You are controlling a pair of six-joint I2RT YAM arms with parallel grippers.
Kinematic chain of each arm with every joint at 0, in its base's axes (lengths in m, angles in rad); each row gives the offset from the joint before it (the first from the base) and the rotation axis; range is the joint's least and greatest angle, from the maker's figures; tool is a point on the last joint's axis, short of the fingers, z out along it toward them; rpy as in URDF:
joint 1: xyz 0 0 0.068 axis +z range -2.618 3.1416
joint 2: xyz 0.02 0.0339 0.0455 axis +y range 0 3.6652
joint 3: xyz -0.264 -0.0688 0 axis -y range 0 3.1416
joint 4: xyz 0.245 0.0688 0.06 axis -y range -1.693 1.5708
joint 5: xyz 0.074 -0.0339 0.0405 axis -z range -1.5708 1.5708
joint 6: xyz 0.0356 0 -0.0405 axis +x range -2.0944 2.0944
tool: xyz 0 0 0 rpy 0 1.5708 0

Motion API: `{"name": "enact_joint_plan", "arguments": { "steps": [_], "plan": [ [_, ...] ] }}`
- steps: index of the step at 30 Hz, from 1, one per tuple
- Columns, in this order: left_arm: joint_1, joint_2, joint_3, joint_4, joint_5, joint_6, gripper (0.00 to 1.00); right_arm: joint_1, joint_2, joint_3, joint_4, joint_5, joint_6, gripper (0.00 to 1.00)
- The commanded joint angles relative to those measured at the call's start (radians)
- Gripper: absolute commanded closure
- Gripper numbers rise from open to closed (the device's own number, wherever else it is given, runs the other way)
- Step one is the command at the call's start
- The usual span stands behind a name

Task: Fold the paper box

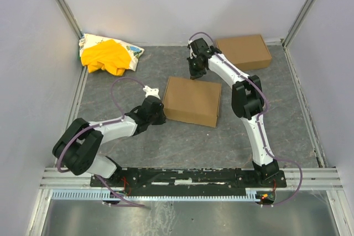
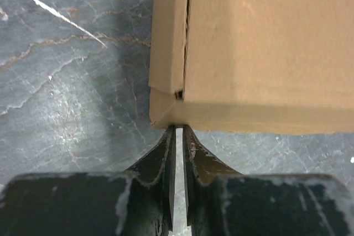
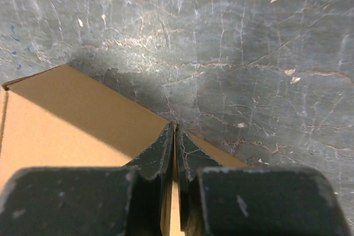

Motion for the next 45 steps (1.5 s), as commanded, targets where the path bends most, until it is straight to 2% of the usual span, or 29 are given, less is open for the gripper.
{"name": "enact_joint_plan", "arguments": {
  "steps": [1,9,12,17,20,24,29,32,35,39,45],
  "plan": [
    [-0.002,0.038,0.075,0.091,-0.062,0.053,0.84,0.005,-0.072,-0.073,0.007,-0.077,-0.047,0.9],
    [-0.002,0.141,0.155,0.099,-0.091,0.069,0.83,0.017,-0.15,-0.255,0.074,-0.086,-0.058,0.91],
    [-0.004,0.142,0.144,0.09,-0.086,0.058,0.83,0.019,-0.146,-0.25,0.065,-0.059,-0.055,0.91],
    [-0.012,-0.057,0.054,0.042,-0.084,0.029,0.83,0.011,-0.144,-0.214,0.023,0.033,-0.048,0.92],
    [-0.042,-0.199,-0.004,0.042,-0.02,0.005,0.81,0.0,-0.155,-0.222,-0.01,0.113,-0.025,0.92],
    [-0.143,-0.277,-0.013,0.03,0.018,0.006,0.79,-0.035,-0.229,-0.349,0.034,0.155,-0.002,0.92],
    [-0.287,-0.156,0.048,0.025,0.103,0.037,0.79,-0.063,-0.299,-0.466,0.039,0.155,0.003,0.92],
    [-0.363,-0.024,0.1,-0.006,0.094,0.058,0.8,-0.069,-0.339,-0.535,0.039,0.186,0.016,0.92],
    [-0.42,0.046,0.123,-0.005,0.064,0.054,0.8,-0.078,-0.384,-0.613,0.054,0.212,0.032,0.92],
    [-0.459,0.087,0.133,0.028,0.024,0.042,0.8,-0.085,-0.435,-0.72,0.083,0.228,0.041,0.92],
    [-0.473,0.161,0.163,0.093,-0.017,0.027,0.8,-0.085,-0.469,-0.834,0.144,0.155,0.06,0.93]
  ]
}}
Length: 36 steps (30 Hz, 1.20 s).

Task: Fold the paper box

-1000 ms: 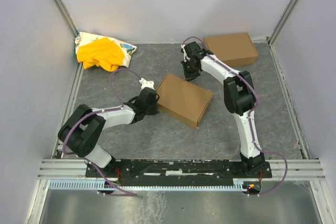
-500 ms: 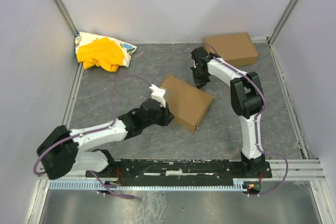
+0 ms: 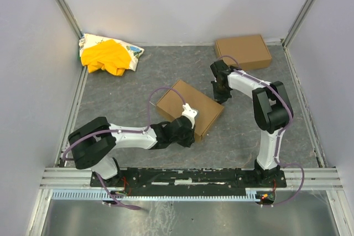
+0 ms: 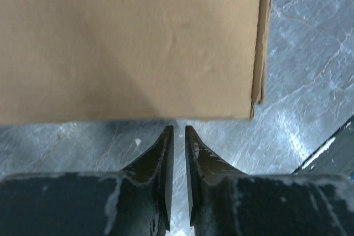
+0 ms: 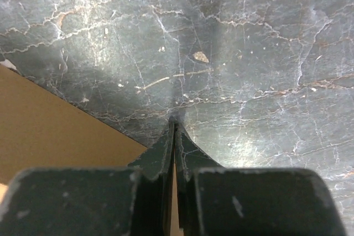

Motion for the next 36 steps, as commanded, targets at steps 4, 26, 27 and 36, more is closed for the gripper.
{"name": "enact_joint_plan", "arguments": {
  "steps": [4,26,27,36],
  "plan": [
    [-0.02,0.077,0.056,0.154,-0.129,-0.024,0.8,-0.002,-0.079,-0.127,0.128,-0.109,0.043,0.95],
    [-0.049,0.08,0.14,0.244,-0.324,0.033,0.43,0.01,-0.067,0.182,0.165,-0.391,-0.041,0.86],
    [-0.05,0.074,0.153,0.241,-0.319,0.046,0.39,0.009,-0.07,0.211,0.155,-0.394,-0.045,0.85],
    [-0.084,-0.1,0.127,0.237,-0.341,0.114,0.31,0.008,-0.324,0.09,0.233,-0.199,-0.057,0.73]
  ]
}}
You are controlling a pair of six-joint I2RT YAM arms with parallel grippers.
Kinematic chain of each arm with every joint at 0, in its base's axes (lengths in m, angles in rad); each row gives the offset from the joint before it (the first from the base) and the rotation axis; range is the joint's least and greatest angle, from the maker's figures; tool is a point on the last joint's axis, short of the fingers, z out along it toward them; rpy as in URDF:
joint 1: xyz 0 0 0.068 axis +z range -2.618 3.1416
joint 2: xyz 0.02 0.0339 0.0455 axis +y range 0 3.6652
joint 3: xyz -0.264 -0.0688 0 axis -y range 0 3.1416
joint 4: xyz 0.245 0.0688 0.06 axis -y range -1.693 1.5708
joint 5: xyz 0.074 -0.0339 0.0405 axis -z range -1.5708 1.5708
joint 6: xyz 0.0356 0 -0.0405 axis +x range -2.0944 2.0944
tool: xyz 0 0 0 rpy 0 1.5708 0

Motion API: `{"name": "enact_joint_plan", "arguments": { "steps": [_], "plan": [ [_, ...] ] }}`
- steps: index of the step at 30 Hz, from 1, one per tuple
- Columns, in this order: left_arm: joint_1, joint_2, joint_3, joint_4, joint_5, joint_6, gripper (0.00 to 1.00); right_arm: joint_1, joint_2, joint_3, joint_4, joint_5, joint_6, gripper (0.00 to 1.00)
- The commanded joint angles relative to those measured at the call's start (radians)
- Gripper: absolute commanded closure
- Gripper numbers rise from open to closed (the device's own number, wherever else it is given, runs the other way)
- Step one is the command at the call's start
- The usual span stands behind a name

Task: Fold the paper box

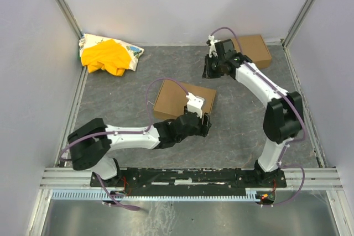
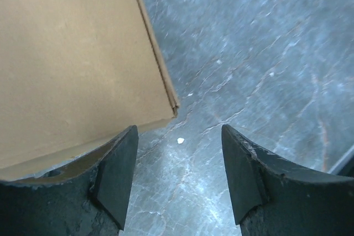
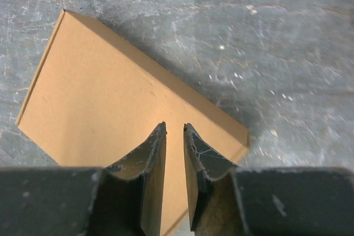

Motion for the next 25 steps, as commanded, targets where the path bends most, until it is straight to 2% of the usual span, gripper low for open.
{"name": "enact_joint_plan", "arguments": {
  "steps": [1,5,7,9,11,13,14,18,22,25],
  "plan": [
    [-0.028,-0.176,-0.039,0.062,-0.088,0.068,0.31,0.0,-0.246,-0.142,0.1,0.142,0.003,0.71],
    [-0.032,-0.383,-0.148,0.029,-0.206,0.051,0.31,0.0,-0.436,-0.297,0.143,0.25,0.034,0.68],
    [-0.032,-0.502,-0.203,0.0,-0.26,0.051,0.31,0.0,-0.531,-0.386,0.166,0.254,0.036,0.67],
    [-0.032,-0.644,-0.224,-0.074,-0.322,0.054,0.28,0.0,-0.639,-0.473,0.194,0.233,0.039,0.54],
    [-0.031,-0.743,-0.206,-0.203,-0.39,0.053,0.21,0.0,-0.736,-0.547,0.194,0.24,0.051,0.45],
    [-0.031,-0.823,-0.169,-0.357,-0.446,0.051,0.01,-0.001,-0.815,-0.593,0.16,0.264,0.071,0.39],
    [-0.031,-0.857,-0.148,-0.419,-0.473,0.049,0.01,0.0,-0.85,-0.611,0.142,0.274,0.084,0.37],
    [-0.032,-0.946,-0.093,-0.591,-0.523,0.06,0.01,0.0,-0.964,-0.666,0.082,0.283,0.126,0.35],
    [-0.03,-0.981,-0.07,-0.693,-0.531,0.067,0.01,-0.001,-1.024,-0.701,0.046,0.264,0.119,0.4],
    [-0.03,-1.001,-0.071,-0.742,-0.55,0.077,0.01,0.0,-1.038,-0.711,0.009,0.295,0.111,0.38]
  ]
}}
